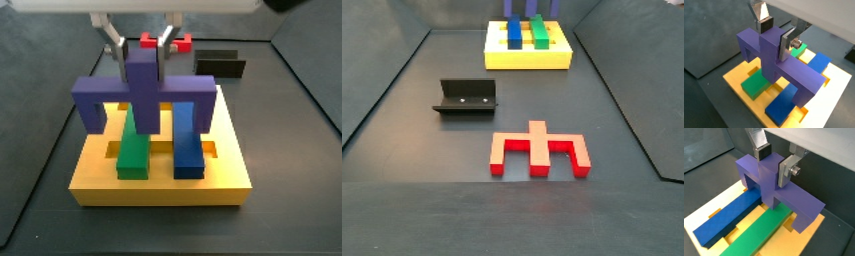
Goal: Pick up the purple object. Move up. Move to above the board. Insert the purple object.
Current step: Insert the purple object.
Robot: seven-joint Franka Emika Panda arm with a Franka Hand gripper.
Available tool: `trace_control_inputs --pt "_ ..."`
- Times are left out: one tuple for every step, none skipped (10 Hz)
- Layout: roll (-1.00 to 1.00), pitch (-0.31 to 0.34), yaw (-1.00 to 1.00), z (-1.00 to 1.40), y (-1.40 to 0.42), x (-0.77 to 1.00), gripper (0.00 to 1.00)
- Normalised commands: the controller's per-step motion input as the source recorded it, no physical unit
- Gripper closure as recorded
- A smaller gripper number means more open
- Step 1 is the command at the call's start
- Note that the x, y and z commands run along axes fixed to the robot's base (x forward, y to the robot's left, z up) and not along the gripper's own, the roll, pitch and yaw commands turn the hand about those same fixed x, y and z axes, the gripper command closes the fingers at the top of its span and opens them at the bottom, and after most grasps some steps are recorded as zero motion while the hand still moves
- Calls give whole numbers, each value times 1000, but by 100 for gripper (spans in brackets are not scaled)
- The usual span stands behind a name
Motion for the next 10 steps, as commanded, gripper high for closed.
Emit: trace_control_inputs --pt "106 19 9 -66 -97 260 100" --pt "140 30 0 -40 -31 163 100" --pt "166 0 0 -69 0 -34 100" --pt "201 73 20 23 -191 220 100" --pt "197 51 54 -31 -114 309 100" --pt "189 27 97 -126 -20 240 100" --pt "196 10 100 -151 0 114 100" --pt "211 4 154 -149 0 83 100" --pt "230 3 160 -160 0 60 100" --pt "231 0 117 -89 0 0 100"
